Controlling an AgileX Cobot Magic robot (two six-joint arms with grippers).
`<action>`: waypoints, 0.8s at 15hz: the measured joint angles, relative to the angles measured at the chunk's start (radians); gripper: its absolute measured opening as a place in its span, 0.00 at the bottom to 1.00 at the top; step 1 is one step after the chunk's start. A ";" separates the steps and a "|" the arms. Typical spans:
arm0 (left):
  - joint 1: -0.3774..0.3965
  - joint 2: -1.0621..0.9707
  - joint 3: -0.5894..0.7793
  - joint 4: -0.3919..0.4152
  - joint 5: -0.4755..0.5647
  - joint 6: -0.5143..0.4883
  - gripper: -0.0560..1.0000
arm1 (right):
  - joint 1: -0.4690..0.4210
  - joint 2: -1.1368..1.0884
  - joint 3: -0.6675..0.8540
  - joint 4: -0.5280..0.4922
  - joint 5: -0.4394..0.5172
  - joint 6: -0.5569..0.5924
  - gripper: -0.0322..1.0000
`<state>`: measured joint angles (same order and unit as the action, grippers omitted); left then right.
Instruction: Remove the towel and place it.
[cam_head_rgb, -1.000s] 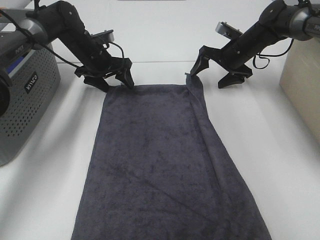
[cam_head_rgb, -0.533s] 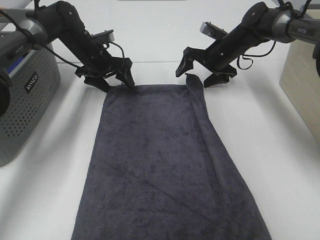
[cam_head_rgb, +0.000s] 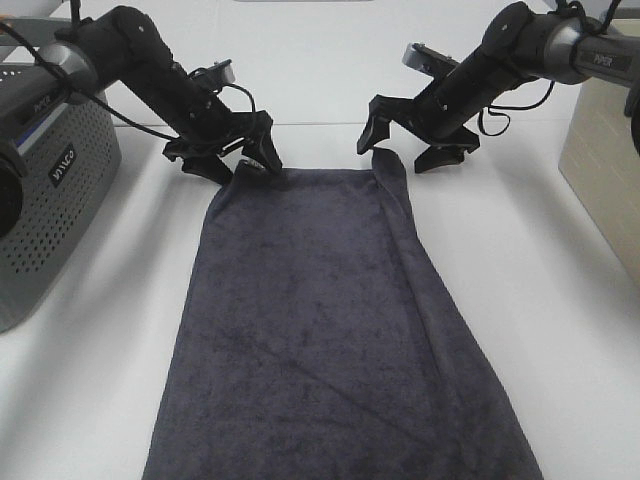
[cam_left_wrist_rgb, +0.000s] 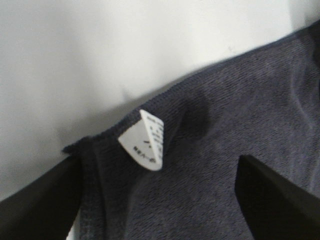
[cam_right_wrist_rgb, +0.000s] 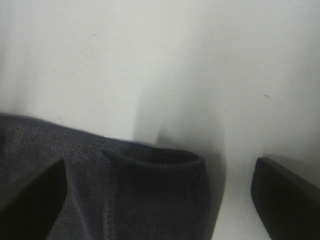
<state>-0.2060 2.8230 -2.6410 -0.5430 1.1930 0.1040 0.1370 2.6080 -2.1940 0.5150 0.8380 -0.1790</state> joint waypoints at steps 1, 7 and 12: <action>0.000 0.009 -0.002 -0.032 -0.005 0.000 0.80 | 0.000 0.000 0.000 0.005 -0.002 0.001 0.96; -0.035 0.021 -0.004 -0.067 -0.017 0.000 0.69 | 0.000 0.000 0.000 0.005 -0.021 0.045 0.94; -0.046 0.023 -0.004 -0.038 -0.019 -0.011 0.57 | 0.040 0.001 0.000 -0.125 -0.074 0.060 0.87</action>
<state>-0.2520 2.8460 -2.6450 -0.5810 1.1740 0.0930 0.1770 2.6090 -2.1940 0.3900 0.7640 -0.1190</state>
